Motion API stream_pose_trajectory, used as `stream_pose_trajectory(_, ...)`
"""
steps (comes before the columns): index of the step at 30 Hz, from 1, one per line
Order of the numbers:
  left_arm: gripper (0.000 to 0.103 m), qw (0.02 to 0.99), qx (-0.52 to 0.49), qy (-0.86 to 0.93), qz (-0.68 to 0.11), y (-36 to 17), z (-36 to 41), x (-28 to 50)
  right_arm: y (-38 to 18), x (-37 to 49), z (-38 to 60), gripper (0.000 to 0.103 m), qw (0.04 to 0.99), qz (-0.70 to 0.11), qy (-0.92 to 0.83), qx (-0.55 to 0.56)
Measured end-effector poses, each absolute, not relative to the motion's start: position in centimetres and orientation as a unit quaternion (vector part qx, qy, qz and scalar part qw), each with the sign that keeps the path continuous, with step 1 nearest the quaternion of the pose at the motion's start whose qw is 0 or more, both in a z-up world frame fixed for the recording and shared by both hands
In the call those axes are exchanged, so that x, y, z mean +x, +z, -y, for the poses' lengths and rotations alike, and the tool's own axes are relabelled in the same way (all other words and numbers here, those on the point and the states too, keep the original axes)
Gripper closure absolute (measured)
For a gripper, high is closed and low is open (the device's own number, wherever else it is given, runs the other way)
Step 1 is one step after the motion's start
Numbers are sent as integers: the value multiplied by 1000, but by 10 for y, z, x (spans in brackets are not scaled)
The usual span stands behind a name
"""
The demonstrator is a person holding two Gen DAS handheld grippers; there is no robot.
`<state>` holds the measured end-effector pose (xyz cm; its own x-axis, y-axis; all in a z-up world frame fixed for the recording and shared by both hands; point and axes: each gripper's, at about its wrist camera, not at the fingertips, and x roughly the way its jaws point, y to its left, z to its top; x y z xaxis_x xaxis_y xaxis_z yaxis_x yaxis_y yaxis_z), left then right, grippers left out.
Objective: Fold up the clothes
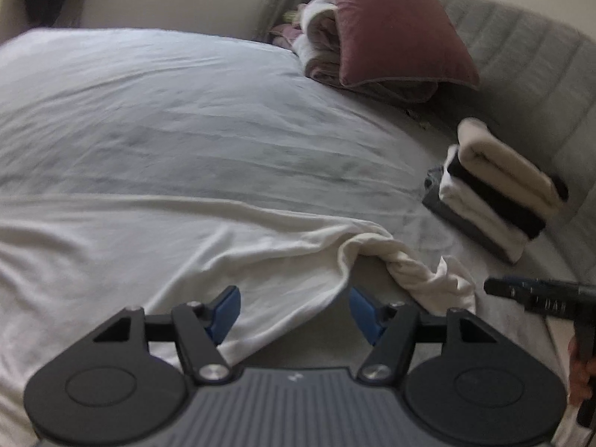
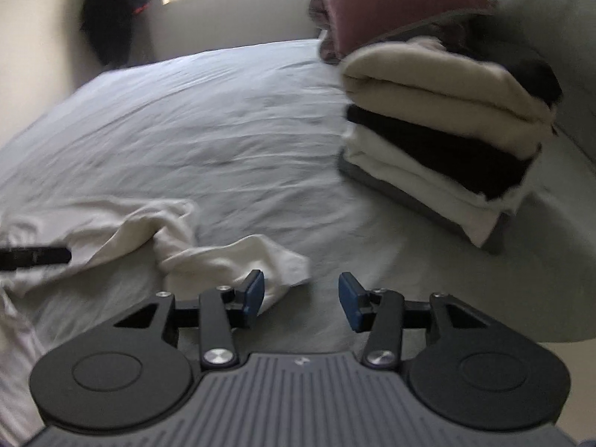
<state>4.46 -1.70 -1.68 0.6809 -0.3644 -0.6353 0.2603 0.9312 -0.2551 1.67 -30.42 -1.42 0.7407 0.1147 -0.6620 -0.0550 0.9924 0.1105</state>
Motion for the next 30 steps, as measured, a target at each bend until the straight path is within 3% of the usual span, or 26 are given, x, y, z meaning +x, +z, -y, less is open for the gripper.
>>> stream_pose_trajectory(9,52,922,48,-193,-331,-12,85,83,-25,33,303,54,934,-341,88,57)
stream_pose_trajectory(11,68,915,75,-208,-338,-16,97,92,-28,40,298,54,932,-345,103,51)
stream_pose_trajectory(13,93,908,87,-216,-349,-20,105,98,-34,47,292,60,926,-360,111,34)
stream_pose_trajectory(14,99,905,88,-218,-354,-21,107,101,-35,49,289,78,926,-361,105,19)
stream_pose_trajectory(15,100,904,86,-218,-357,-21,109,103,-36,51,288,96,928,-359,96,2)
stream_pose_trajectory(24,101,933,40,-184,-307,19,96,103,-1,36,324,97,958,-281,40,34)
stream_pose_trajectory(30,101,930,5,-195,-311,29,76,87,-1,19,324,96,947,-311,79,-6)
